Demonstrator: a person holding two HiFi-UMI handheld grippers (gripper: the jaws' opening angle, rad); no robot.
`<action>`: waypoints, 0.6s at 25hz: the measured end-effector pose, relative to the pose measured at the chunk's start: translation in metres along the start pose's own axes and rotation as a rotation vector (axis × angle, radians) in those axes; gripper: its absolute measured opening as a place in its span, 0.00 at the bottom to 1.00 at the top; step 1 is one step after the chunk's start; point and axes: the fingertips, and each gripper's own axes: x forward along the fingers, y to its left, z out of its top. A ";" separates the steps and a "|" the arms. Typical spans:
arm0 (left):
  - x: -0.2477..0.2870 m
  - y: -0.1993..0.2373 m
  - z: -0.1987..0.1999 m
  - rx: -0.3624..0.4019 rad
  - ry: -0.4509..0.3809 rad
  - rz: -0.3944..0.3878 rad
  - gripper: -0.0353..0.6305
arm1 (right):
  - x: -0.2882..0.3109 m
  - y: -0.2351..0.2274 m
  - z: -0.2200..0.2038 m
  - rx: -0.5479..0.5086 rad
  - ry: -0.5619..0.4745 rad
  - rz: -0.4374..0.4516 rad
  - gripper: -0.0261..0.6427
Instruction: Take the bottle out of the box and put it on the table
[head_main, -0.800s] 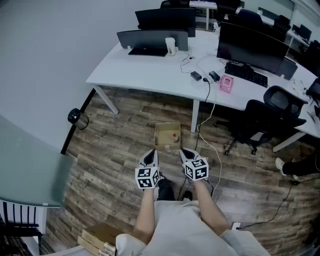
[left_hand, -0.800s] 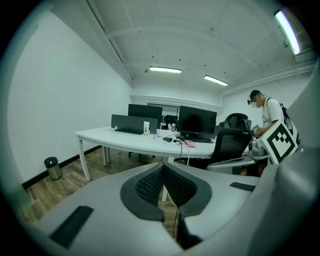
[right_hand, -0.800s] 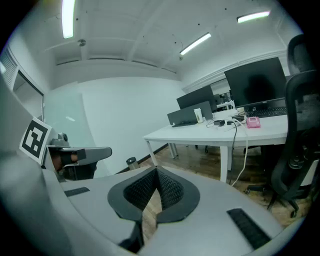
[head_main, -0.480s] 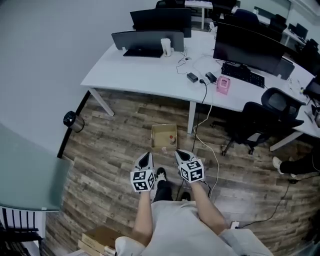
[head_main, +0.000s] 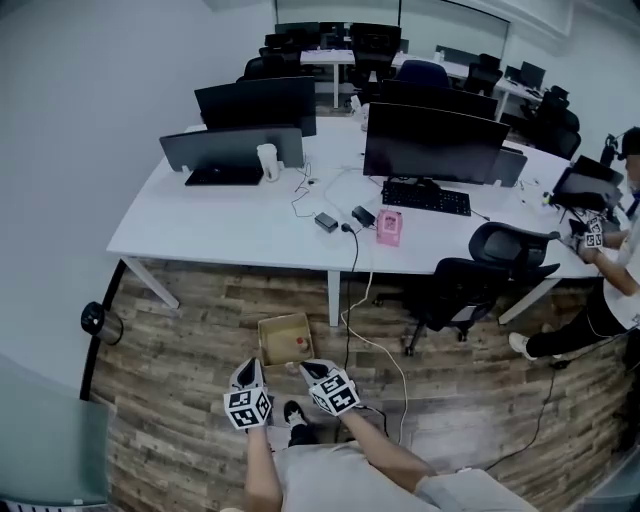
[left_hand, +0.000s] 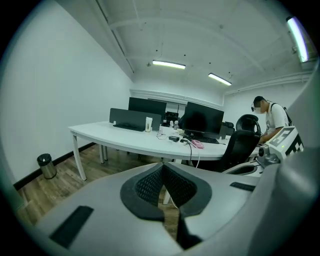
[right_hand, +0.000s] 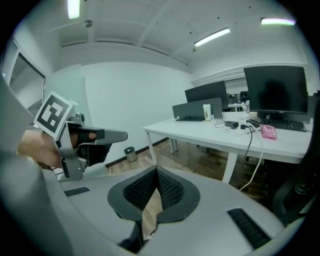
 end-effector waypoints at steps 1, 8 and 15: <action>0.015 0.001 0.007 0.002 -0.004 -0.013 0.08 | 0.007 -0.008 0.007 0.002 -0.002 -0.003 0.10; 0.077 0.022 0.035 0.046 0.029 -0.112 0.08 | 0.047 -0.047 0.037 -0.006 0.010 -0.123 0.10; 0.123 0.064 0.051 0.081 0.075 -0.170 0.08 | 0.081 -0.074 0.053 0.043 -0.013 -0.277 0.10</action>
